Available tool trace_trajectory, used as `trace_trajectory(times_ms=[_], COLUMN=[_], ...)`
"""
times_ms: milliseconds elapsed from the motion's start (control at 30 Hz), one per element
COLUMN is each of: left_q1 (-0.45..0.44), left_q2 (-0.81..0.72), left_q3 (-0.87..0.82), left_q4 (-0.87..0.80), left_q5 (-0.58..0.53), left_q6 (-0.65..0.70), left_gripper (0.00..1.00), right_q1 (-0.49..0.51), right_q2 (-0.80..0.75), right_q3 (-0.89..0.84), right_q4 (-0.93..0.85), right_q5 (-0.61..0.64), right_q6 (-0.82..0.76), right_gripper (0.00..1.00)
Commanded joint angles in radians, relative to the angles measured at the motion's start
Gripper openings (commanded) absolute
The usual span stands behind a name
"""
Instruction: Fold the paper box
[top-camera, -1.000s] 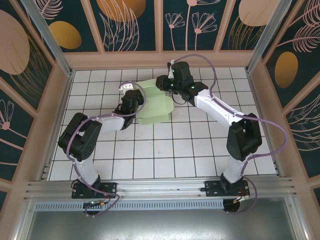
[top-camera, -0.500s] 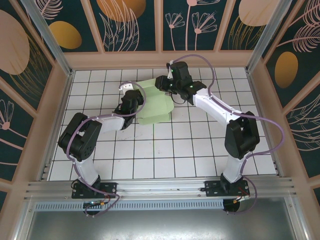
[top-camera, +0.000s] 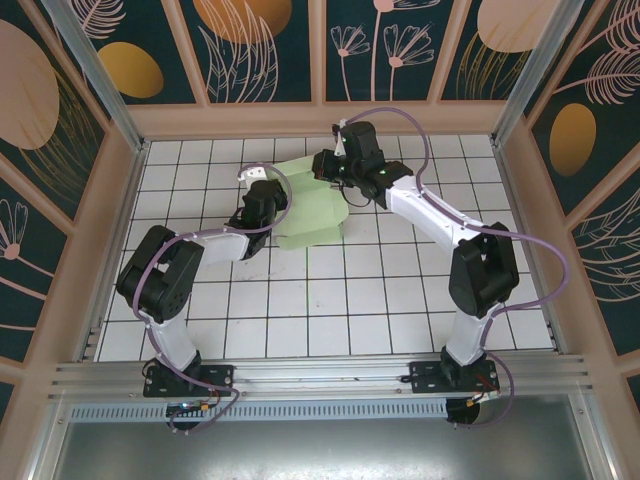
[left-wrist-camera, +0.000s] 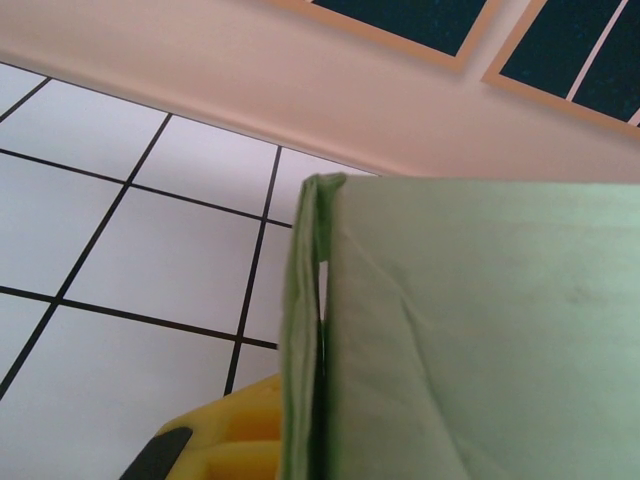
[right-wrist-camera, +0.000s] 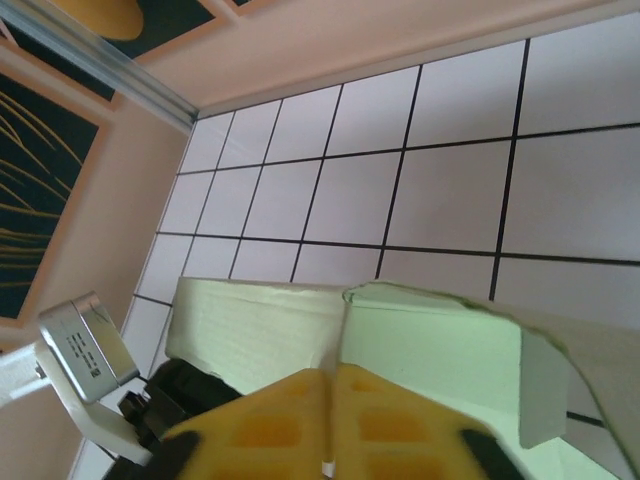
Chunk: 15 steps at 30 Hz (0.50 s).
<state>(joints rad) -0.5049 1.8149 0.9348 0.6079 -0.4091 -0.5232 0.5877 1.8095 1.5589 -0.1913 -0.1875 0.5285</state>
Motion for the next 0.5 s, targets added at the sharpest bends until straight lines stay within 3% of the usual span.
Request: trace_trajectory(times_ms=[0,33,100,200,367,467], left_q1=[-0.001,-0.001,-0.001,-0.001,0.000,0.000], left_q2=[0.005,0.009,0.012,0.019,0.021,0.023], left_q3=[0.022,0.026,0.032,0.032,0.062,0.074], left_q4=[0.017,0.014,0.005,-0.006,-0.033,-0.056], left_q5=[-0.008,-0.007,-0.007,-0.004,0.018,0.028], left_q6=[0.017,0.017,0.017,0.016,0.005,0.004], left_gripper=[0.00,0.00,0.00,0.00,0.00,0.00], right_q1=[-0.005,-0.005,-0.006,-0.007,-0.007,-0.009], right_q2=[-0.015,-0.020,-0.040,-0.072,-0.149,-0.226], right_q3=[-0.005,-0.013,-0.039,-0.068,-0.137,-0.222], right_q4=[0.005,0.011,0.032,0.059,0.111,0.174], right_q5=[-0.001,0.003,0.012,0.024,0.023,0.033], right_q6=[-0.011,-0.010,-0.017,-0.038,-0.100,-0.131], right_gripper=[0.00,0.02,0.27,0.46,0.60,0.63])
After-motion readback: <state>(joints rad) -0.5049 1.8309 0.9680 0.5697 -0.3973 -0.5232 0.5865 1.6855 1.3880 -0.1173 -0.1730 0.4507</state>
